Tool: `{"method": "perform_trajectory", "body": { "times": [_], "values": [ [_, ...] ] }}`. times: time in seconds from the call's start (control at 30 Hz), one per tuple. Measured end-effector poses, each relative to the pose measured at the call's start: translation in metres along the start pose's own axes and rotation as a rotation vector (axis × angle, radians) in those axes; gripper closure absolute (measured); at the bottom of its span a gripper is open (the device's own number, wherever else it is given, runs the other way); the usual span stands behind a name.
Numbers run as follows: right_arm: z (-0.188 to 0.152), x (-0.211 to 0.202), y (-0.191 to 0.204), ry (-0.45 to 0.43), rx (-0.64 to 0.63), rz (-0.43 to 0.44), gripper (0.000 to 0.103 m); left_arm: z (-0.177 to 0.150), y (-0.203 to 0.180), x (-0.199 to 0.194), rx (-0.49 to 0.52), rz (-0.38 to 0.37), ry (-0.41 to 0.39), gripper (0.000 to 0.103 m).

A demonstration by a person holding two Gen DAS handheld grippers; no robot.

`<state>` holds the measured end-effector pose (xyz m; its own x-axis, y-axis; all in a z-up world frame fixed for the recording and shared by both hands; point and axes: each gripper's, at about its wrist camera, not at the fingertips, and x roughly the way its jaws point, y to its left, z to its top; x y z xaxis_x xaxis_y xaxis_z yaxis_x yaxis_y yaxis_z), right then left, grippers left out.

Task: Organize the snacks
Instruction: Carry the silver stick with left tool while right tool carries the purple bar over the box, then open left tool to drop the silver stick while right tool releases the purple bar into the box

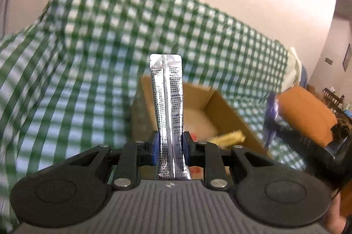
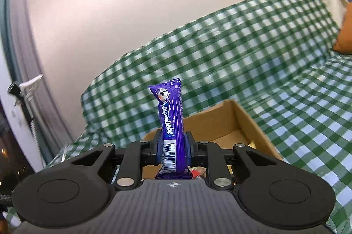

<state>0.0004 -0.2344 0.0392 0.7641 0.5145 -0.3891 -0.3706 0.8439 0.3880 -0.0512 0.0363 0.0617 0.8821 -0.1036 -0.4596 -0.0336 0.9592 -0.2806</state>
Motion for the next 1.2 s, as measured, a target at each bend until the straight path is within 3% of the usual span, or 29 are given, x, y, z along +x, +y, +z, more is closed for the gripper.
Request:
{"method": "perform_trajectory", "body": {
  "times": [0.17, 0.3, 0.6, 1.2],
  "values": [
    [0.0, 0.008, -0.007, -0.011, -0.009, -0.042, 0.081, 0.039, -0.034, 0.023, 0.034, -0.043, -0.052, 0.079],
    [-0.002, 0.014, -0.011, 0.016, 0.001, -0.074, 0.081, 0.053, -0.058, 0.05, 0.073, -0.05, -0.05, 0.079],
    [-0.003, 0.018, -0.009, 0.036, -0.008, -0.074, 0.081, 0.047, -0.088, 0.088, 0.124, -0.072, 0.003, 0.079],
    [-0.003, 0.018, -0.01, 0.025, -0.004, -0.095, 0.081, 0.04, -0.084, 0.094, 0.132, -0.066, 0.02, 0.079]
  ]
}}
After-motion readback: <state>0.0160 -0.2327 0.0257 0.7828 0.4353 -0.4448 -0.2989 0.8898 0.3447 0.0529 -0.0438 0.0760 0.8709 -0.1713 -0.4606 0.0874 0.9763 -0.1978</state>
